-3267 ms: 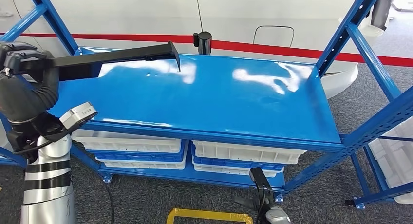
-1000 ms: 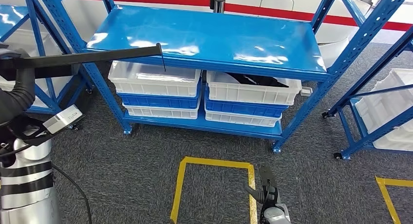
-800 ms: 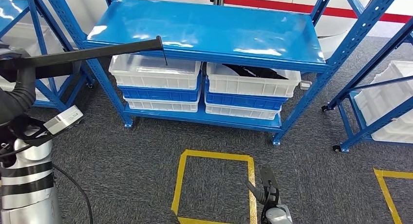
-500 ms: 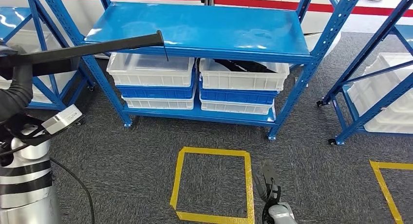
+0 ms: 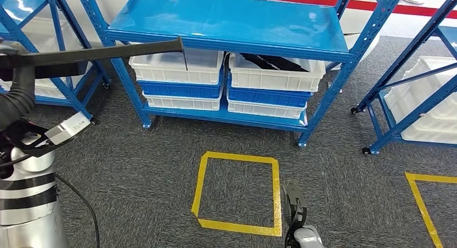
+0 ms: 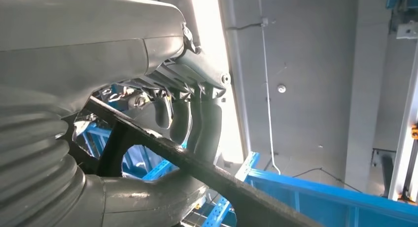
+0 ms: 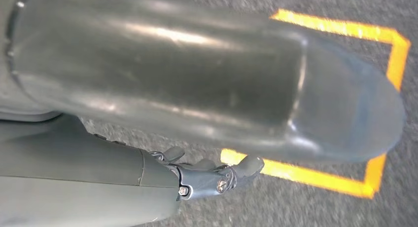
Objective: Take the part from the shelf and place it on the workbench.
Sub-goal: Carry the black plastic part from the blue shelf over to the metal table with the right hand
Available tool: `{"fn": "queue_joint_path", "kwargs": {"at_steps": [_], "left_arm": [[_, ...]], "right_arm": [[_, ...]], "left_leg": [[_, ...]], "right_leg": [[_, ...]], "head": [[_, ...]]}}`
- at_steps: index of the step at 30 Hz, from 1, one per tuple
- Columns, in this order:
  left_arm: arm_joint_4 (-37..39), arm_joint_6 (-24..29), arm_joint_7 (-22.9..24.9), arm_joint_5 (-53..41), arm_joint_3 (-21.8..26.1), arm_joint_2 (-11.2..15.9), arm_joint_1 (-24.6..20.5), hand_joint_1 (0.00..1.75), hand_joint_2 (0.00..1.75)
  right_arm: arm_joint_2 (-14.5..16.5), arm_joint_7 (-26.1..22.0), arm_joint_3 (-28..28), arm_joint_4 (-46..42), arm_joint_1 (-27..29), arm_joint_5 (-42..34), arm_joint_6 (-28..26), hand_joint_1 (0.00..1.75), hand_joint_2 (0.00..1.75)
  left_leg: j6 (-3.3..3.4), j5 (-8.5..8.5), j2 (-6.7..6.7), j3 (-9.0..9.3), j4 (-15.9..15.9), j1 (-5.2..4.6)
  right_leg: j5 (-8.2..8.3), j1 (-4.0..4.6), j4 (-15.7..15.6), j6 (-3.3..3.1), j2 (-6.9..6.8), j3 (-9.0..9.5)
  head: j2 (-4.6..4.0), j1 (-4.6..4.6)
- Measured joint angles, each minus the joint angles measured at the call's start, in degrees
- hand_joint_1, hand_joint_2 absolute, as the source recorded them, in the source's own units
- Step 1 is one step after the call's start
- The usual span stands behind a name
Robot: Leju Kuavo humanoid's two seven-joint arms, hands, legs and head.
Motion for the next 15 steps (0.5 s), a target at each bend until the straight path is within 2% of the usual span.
{"fn": "queue_joint_path", "kwargs": {"at_steps": [1,2,3,4,5,6,7,8,9,10,11,12,13,14,15], "left_arm": [[0.0,0.0,0.0,0.0,-0.1,0.0,-0.1,1.75,1.75],[0.0,0.0,0.0,0.0,-0.1,0.0,-0.2,1.75,1.75],[0.1,0.0,0.0,0.0,-0.2,0.0,-0.2,1.75,1.75],[0.2,0.0,0.0,0.0,-0.3,0.0,-0.2,1.75,1.75],[0.3,0.0,0.0,0.0,-0.3,0.0,-0.2,1.75,1.75],[0.4,0.0,0.0,-0.1,-0.3,0.0,-0.2,1.75,1.75],[0.5,0.0,0.0,-0.1,-0.3,0.0,-0.3,1.75,1.75],[0.5,0.0,0.0,-0.2,-0.3,0.1,-0.3,1.75,1.75],[0.6,0.0,0.0,-0.3,-0.3,0.1,-0.3,1.75,1.75],[0.6,0.0,0.0,-0.3,-0.3,0.1,-0.3,1.75,1.75],[0.7,0.0,0.0,-0.3,-0.4,0.1,-0.3,1.75,1.75],[0.8,0.0,0.0,-0.3,-0.4,0.2,-0.3,1.75,1.75],[0.9,0.0,0.0,-0.3,-0.4,0.3,-0.3,1.75,1.75],[1.0,0.0,0.0,-0.3,-0.4,0.4,-0.3,1.75,1.75],[1.0,0.0,0.0,-0.3,-0.4,0.4,-0.3,1.75,1.75]], "right_arm": [[0.1,0.0,0.0,0.1,0.0,-0.1,0.3,0.0,0.0],[0.1,0.1,0.0,0.1,0.0,-0.2,0.6,0.0,0.0],[0.1,0.1,-0.1,0.2,0.0,-0.3,0.8,0.0,0.0],[0.1,0.1,-0.2,0.3,-0.1,-0.4,0.9,0.0,0.0],[0.1,0.1,-0.2,0.3,-0.1,-0.5,1.0,0.0,0.0],[0.1,0.1,-0.3,0.4,-0.2,-0.6,1.1,0.0,0.0],[0.1,0.1,-0.4,0.4,-0.4,-0.7,1.1,0.0,0.0],[0.1,0.1,-0.4,0.4,-0.5,-0.7,1.1,0.0,0.0],[0.1,0.1,-0.4,0.4,-0.6,-0.8,1.2,0.0,0.0],[0.2,0.1,-0.4,0.5,-0.6,-0.8,1.2,0.0,0.0],[0.2,0.1,-0.4,0.6,-0.6,-0.8,1.2,0.0,0.0],[0.2,0.1,-0.5,0.6,-0.7,-0.8,1.2,0.0,0.0],[0.2,0.2,-0.5,0.6,-0.7,-0.9,1.2,0.0,0.0],[0.3,0.2,-0.5,0.7,-0.7,-0.9,1.2,0.0,0.0],[0.3,0.2,-0.5,0.7,-0.7,-0.9,1.3,0.0,0.0]], "left_leg": [[0.15,0.63,0.01,-0.86,0.0,-0.03],[0.2,1.27,0.01,-1.72,0.0,-0.04],[0.13,1.9,0.01,-2.58,0.0,-0.04],[0.01,2.5,0.0,-3.37,0.0,0.0],[-0.19,3.11,0.0,-4.12,0.1,0.06],[-0.45,3.68,0.0,-4.8,0.1,0.1],[-0.78,4.26,0.03,-5.39,0.1,0.09],[-1.15,4.91,0.09,-5.75,-0.1,0.07],[-1.5,5.55,0.13,-5.92,-0.3,0.07],[-1.87,6.25,0.16,-5.94,-0.7,0.08],[-2.25,6.82,0.11,-6.02,-1.2,0.13],[-2.58,6.65,0.06,-6.27,-1.3,0.14],[-2.85,5.6,0.02,-6.67,-0.6,0.13],[-3.03,3.36,-0.02,-7.37,1.5,0.13],[-3.13,0.47,-0.03,-8.21,4.9,0.12]], "right_leg": [[-2.12,-0.03,3.7,-0.21,0.0,-1.0],[-3.34,-0.06,6.8,-0.14,0.0,-1.55],[-3.55,-0.08,8.4,0.2,0.0,-1.35],[-2.83,-0.09,8.0,0.69,0.0,-0.17],[-1.68,-0.1,5.7,1.16,-0.01,2.01],[-0.96,-0.1,2.0,1.41,-0.01,4.75],[-0.88,0.01,-2.2,1.35,0.05,7.52],[-0.94,0.16,-5.2,1.13,0.14,9.44],[-1.21,0.33,-7.0,0.86,0.28,10.4],[-1.08,0.51,-7.7,0.57,0.41,10.58],[-0.46,0.31,-7.8,0.22,0.46,10.26],[0.04,0.06,-8.1,-0.23,0.45,10.01],[0.65,-0.2,-8.3,-0.86,0.38,9.73],[1.26,-0.45,-8.5,-1.46,0.3,9.4],[1.72,-0.37,-8.6,-1.88,0.25,8.98]], "head": [[0.0,0.13],[0.0,0.15],[0.0,0.18],[0.0,0.21],[0.0,0.23],[0.0,0.26],[0.0,0.24],[0.0,0.19],[0.01,0.17],[0.01,0.11],[0.01,0.1],[0.01,0.1],[0.0,-0.02],[0.0,-0.1],[0.0,-0.21]]}}
